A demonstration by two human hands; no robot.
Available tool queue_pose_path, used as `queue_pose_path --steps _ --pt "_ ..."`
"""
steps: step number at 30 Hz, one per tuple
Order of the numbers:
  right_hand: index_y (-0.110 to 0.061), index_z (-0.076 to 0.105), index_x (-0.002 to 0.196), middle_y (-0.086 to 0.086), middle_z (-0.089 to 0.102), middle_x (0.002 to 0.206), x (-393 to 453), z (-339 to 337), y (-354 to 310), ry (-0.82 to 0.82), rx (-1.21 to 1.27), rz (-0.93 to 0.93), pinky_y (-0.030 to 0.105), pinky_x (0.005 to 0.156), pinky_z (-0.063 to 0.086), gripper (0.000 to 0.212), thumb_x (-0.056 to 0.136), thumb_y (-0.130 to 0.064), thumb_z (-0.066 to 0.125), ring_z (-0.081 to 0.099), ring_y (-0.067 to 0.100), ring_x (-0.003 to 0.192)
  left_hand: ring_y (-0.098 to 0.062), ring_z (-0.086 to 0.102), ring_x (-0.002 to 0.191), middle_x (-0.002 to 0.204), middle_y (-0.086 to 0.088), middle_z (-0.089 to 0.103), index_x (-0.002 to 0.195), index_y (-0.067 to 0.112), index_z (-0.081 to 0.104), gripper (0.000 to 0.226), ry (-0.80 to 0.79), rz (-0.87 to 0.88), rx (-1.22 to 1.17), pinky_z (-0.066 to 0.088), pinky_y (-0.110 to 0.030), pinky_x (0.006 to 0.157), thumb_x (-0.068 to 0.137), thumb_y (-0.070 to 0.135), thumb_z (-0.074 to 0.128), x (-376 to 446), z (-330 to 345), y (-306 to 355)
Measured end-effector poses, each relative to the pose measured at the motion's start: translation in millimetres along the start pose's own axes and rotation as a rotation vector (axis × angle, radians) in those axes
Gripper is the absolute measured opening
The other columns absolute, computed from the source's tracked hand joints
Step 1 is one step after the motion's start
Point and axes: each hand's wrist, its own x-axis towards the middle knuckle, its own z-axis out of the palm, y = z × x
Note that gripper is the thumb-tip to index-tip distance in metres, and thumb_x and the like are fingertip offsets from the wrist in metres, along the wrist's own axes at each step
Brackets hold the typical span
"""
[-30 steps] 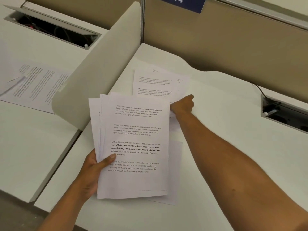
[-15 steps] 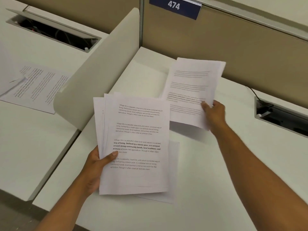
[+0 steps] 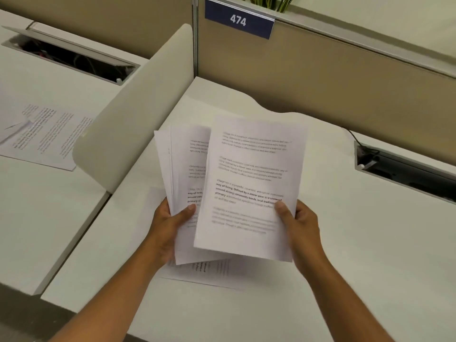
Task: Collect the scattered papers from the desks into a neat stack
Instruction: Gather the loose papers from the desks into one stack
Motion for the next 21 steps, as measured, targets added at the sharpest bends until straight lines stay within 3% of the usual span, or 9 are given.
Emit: queue_pose_path --steps 3,6,8,11,14,16,18,21 --pt "-0.023 0.072 0.124 -0.009 0.081 0.114 -8.9 22.2 4.2 0.000 0.067 0.040 0.021 0.076 0.061 0.022 0.104 -0.029 0.064 0.079 0.008 0.098 -0.027 0.084 0.111 0.125 -0.004 0.087 0.136 0.028 0.075 0.040 -0.001 0.017 0.005 0.071 -0.052 0.085 0.097 0.020 0.081 -7.5 17.7 2.9" --pt "-0.022 0.064 0.123 -0.006 0.077 0.118 -8.1 29.5 1.3 0.010 0.021 -0.010 0.019 0.077 0.059 0.020 0.103 -0.025 0.066 0.076 0.005 0.097 -0.021 0.086 0.104 0.118 0.004 0.088 0.126 0.038 0.076 0.022 0.007 -0.030 -0.052 0.072 -0.052 0.076 0.107 0.041 0.067 -14.4 25.9 7.4" --pt "-0.024 0.057 0.117 -0.002 0.077 0.114 -7.3 30.8 1.2 0.016 -0.032 -0.046 0.024 0.076 0.060 0.020 0.101 -0.023 0.069 0.077 0.011 0.094 -0.019 0.085 0.109 0.122 0.007 0.087 0.128 0.040 0.073 0.033 -0.030 -0.031 -0.101 0.072 -0.044 0.080 0.100 0.055 0.063 -17.4 24.0 10.7" --pt "-0.030 0.050 0.113 -0.001 0.080 0.101 -4.1 32.1 2.9 -0.002 -0.067 -0.087 0.027 0.069 0.058 0.027 0.098 -0.024 0.072 0.079 0.012 0.083 -0.027 0.083 0.116 0.128 0.000 0.086 0.133 0.030 0.073 0.042 -0.013 0.010 -0.029 0.070 -0.044 0.089 0.092 0.034 0.080 -18.1 17.5 12.4" --pt "-0.036 0.052 0.104 -0.002 0.083 0.094 2.0 34.3 3.9 -0.047 -0.022 -0.095 0.020 0.062 0.057 0.021 0.100 -0.030 0.071 0.079 0.008 0.077 -0.030 0.081 0.117 0.128 -0.003 0.086 0.132 0.025 0.073 0.044 -0.004 0.026 0.030 0.070 -0.042 0.090 0.096 0.001 0.080 -14.0 6.8 8.7" --pt "-0.031 0.057 0.095 -0.007 0.078 0.083 7.8 34.7 7.0 -0.049 0.037 -0.078 0.022 0.064 0.054 0.014 0.108 -0.036 0.057 0.071 0.007 0.070 -0.028 0.081 0.118 0.129 -0.003 0.085 0.136 0.021 0.072 0.047 -0.002 0.038 0.034 0.070 -0.036 0.088 0.097 -0.004 0.077 -11.6 0.4 9.3" --pt "-0.018 0.058 0.085 -0.008 0.064 0.077 14.0 32.4 15.3 -0.046 -0.018 -0.084 0.026 0.069 0.048 0.033 0.113 -0.029 0.045 0.056 0.007 0.067 -0.028 0.081 0.119 0.132 -0.005 0.084 0.141 0.019 0.070 0.050 -0.005 0.061 0.024 0.069 -0.035 0.090 0.098 -0.004 0.076 -10.8 -4.9 12.9" --pt "-0.005 0.067 0.097 -0.001 0.068 0.090 12.7 37.3 25.0 -0.133 -0.170 -0.056 0.020 0.071 0.049 0.011 0.104 -0.006 0.059 0.058 0.009 0.076 -0.028 0.081 0.119 0.133 -0.006 0.084 0.143 0.017 0.070 0.051 -0.016 0.088 0.006 0.069 -0.036 0.091 0.097 -0.003 0.076 -8.0 -14.2 17.5"
